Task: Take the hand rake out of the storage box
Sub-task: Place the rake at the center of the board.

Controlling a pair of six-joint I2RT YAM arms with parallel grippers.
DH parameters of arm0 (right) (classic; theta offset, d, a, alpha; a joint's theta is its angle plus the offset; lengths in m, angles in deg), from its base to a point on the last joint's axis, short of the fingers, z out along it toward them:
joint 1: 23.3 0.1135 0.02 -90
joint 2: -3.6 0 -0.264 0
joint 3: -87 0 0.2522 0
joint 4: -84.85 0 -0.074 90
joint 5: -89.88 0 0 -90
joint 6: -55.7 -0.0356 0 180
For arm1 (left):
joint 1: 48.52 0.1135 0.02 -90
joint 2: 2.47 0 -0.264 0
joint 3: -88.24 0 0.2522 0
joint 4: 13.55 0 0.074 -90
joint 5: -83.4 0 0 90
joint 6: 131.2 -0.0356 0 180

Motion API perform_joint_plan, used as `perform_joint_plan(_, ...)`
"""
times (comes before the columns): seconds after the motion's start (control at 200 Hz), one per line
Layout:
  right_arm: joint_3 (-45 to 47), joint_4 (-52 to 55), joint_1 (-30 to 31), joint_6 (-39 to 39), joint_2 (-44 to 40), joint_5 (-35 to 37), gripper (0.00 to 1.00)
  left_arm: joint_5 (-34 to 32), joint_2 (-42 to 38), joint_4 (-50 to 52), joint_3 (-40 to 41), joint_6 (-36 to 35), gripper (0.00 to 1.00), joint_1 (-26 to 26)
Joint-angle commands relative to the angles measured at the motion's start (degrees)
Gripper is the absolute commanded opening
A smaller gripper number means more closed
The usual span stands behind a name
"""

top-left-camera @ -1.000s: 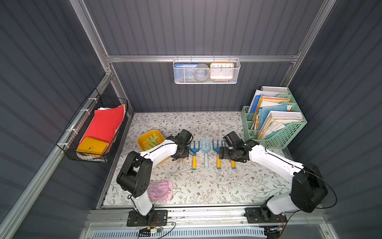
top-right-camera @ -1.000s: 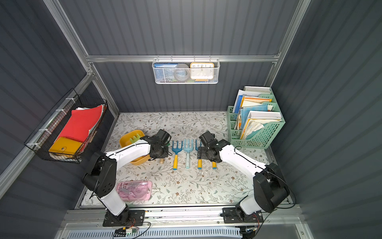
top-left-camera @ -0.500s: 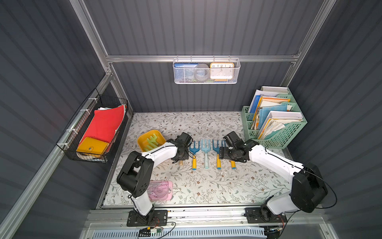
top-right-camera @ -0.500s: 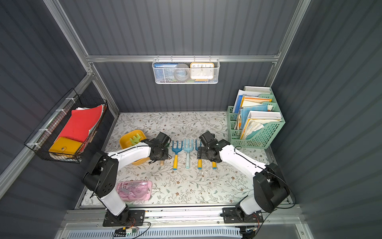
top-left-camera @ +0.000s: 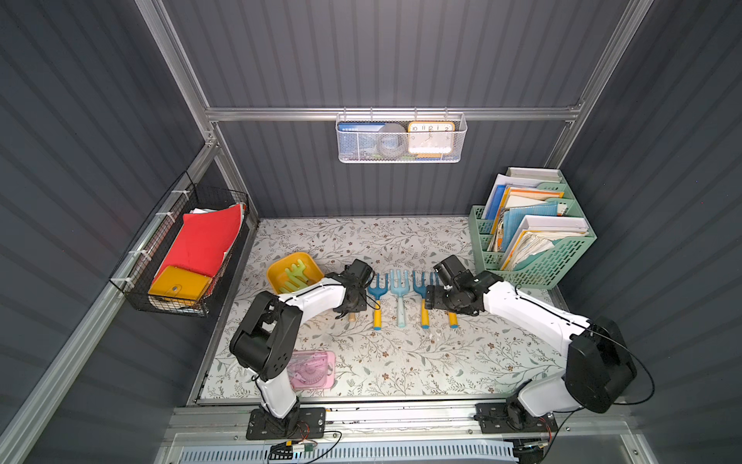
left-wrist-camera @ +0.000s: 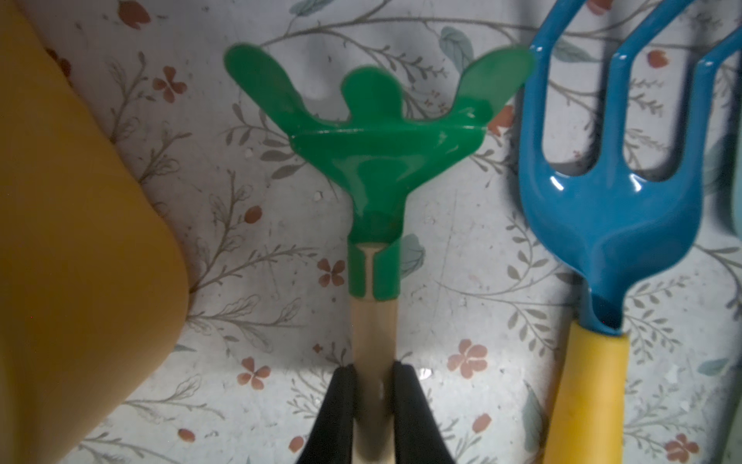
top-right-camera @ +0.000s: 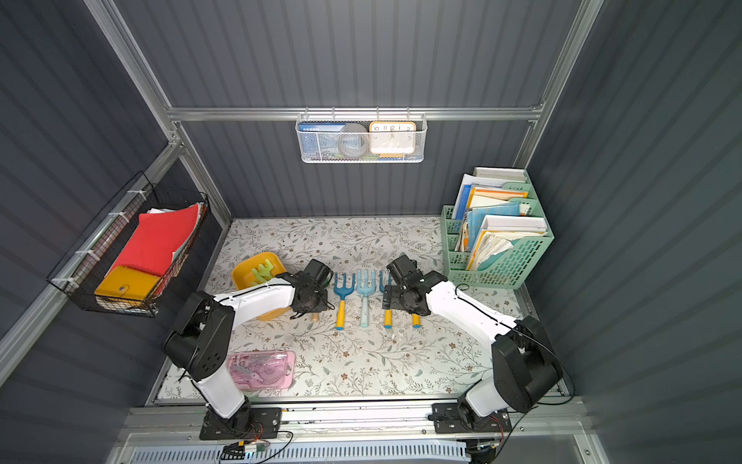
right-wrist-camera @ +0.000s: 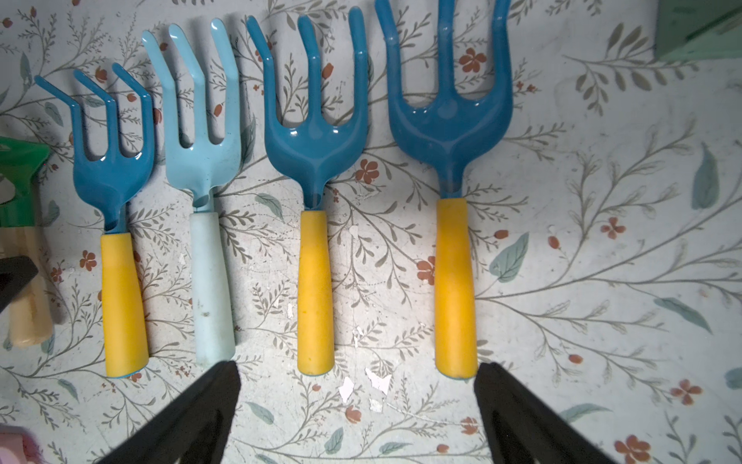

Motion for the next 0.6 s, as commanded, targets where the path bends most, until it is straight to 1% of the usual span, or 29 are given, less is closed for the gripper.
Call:
perform_joint_plan(0.0, 0.92, 0.3, -0.15, -0.7, -1.14, 0.14, 0.96, 0.15, 0.85, -0.78, 0.69, 0.35, 0.11, -0.14)
perform_joint_plan(0.415, 1.39, 0.27, -0.15, -0.71, -1.43, 0.61, 0.96, 1.48, 2.22, -0.47, 0.52, -0.27, 0.19, -0.14)
perform_joint_plan(0.595, 1.52, 0.03, -0.17, -0.75, -1.34, 0.41, 0.96, 1.67, 1.8, 0.73, -0.04, -0.27, 0.26, -0.13)
